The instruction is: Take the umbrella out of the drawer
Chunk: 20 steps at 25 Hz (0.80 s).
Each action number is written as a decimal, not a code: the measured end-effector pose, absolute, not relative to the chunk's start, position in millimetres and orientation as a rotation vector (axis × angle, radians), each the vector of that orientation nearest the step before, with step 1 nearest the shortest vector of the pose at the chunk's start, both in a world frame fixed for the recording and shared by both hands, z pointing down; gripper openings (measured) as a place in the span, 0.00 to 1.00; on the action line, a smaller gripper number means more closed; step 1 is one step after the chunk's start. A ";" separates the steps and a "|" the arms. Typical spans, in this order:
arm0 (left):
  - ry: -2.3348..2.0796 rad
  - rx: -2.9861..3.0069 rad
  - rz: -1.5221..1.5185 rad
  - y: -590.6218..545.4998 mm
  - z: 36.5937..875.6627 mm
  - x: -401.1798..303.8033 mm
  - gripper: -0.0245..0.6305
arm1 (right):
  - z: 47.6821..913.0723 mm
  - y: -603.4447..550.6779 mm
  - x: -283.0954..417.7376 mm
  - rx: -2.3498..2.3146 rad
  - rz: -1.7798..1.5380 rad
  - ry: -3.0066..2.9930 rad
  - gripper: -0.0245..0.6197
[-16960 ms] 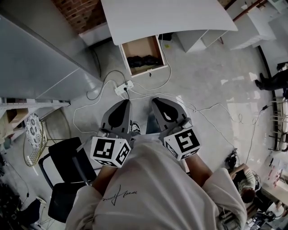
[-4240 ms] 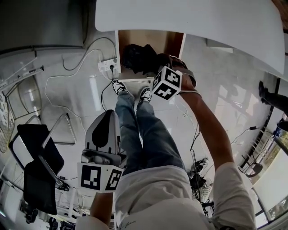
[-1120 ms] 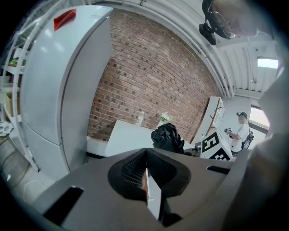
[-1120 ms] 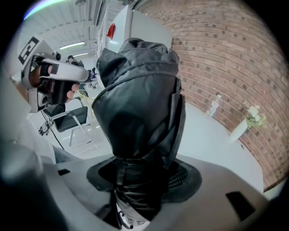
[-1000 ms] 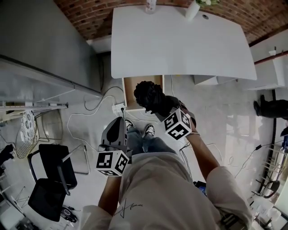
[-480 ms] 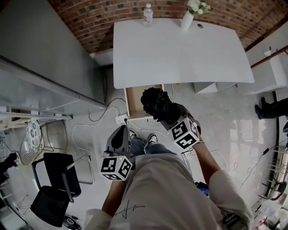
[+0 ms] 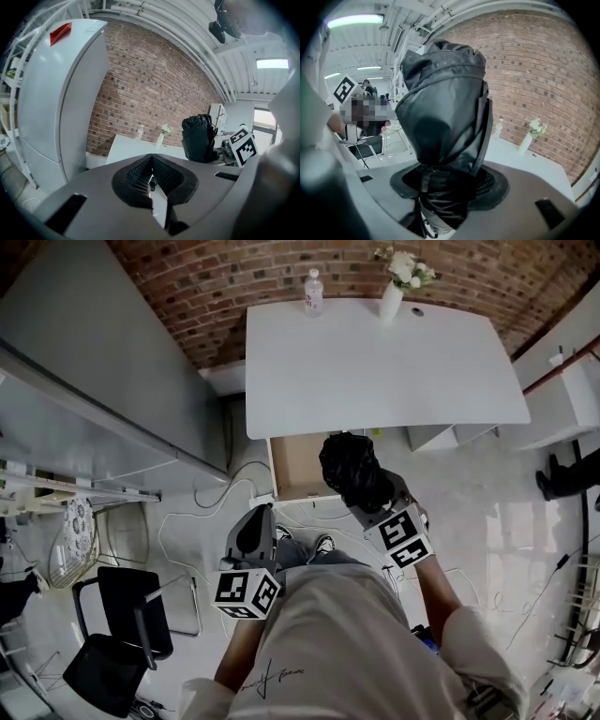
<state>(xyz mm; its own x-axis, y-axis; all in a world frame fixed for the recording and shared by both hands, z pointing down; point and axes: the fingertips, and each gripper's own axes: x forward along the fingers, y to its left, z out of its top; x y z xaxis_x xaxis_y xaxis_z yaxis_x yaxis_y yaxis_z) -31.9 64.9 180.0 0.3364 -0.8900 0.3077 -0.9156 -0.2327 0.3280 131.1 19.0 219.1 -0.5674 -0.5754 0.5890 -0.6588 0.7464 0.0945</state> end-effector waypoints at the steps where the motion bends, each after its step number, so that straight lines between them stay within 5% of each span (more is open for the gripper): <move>1: -1.586 2.163 0.073 65.5 177.5 -31.5 0.06 | 215.2 20.9 132.7 0.939 0.181 -2.343 0.43; 20: -1.632 2.168 0.083 83.9 172.8 -38.1 0.06 | 174.7 54.5 172.2 1.205 0.283 -2.478 0.43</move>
<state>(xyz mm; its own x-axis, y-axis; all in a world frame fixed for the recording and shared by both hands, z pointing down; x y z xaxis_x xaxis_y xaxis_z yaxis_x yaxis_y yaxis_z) -38.1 83.9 172.8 0.3081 -0.9043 0.2954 -0.9296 -0.2201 0.2957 172.2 54.5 174.7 -0.5661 -0.7147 0.4109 -0.7889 0.6143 -0.0185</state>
